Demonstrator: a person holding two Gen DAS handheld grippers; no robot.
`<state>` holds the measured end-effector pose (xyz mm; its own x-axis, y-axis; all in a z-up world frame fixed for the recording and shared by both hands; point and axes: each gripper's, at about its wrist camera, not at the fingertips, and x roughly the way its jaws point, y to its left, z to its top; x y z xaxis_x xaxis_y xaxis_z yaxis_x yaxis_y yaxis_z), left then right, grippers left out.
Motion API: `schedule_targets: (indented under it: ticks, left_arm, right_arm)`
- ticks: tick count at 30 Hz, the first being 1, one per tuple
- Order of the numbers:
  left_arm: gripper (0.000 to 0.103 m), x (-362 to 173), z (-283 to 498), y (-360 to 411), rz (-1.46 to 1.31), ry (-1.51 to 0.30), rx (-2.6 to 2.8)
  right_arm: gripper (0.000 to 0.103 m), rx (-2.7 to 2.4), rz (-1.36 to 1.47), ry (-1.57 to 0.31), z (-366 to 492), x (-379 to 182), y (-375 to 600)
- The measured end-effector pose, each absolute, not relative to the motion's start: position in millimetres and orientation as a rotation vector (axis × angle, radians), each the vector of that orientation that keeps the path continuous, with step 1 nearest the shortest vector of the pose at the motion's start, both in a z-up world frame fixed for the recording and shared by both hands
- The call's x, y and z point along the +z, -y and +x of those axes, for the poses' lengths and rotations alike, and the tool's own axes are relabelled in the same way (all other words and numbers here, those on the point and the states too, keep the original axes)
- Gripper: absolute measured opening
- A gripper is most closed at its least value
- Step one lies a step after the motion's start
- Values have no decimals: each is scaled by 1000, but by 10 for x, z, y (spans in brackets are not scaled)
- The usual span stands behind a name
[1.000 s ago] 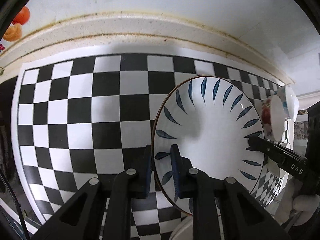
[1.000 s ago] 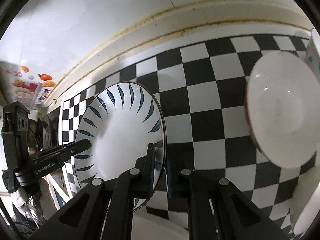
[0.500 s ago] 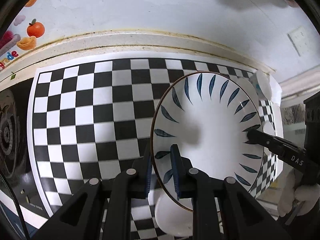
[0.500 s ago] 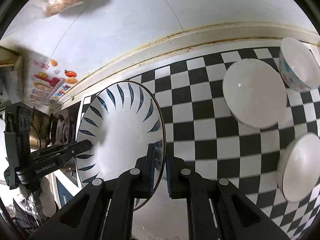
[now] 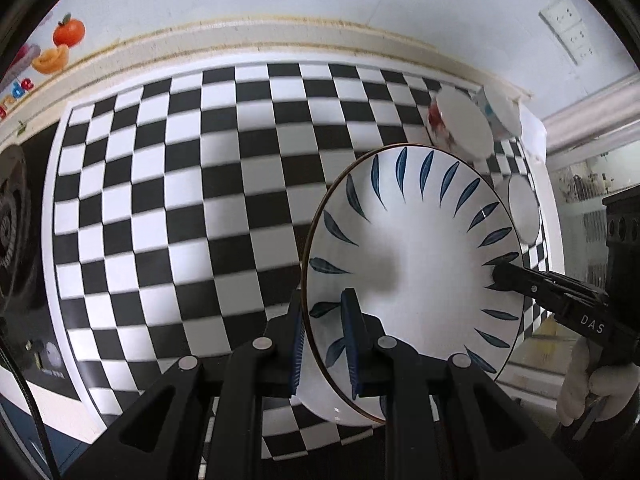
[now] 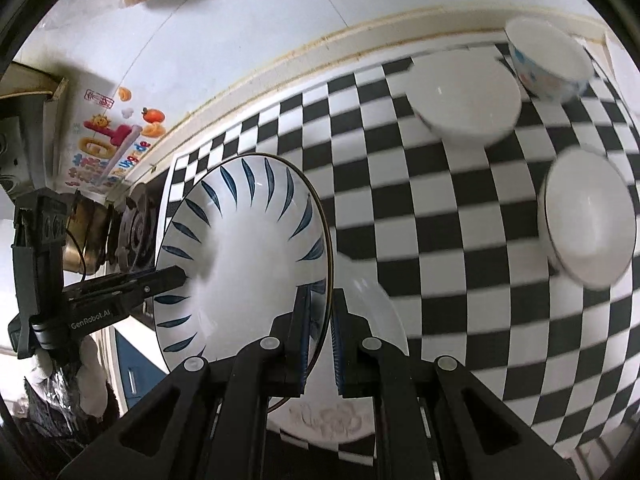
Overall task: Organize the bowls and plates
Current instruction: 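Carry the blue-striped plate with both tools and lower it onto the plate stack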
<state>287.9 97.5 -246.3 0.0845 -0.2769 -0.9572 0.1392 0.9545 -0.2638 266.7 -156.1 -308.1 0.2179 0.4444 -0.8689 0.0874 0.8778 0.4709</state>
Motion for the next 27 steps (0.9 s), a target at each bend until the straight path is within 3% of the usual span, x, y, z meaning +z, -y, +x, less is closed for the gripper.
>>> schedule_targets:
  ticks: [10,27]
  left_arm:
    - [15,-2864,2615,-869,-80,-1547,-312]
    - [15,-3209,2475,-780,-21,-1605,-276]
  right_arm:
    - [11,233,517,-1423,2310,-3550,1605]
    - [11,210,466,-1490,2219,-3806,1552]
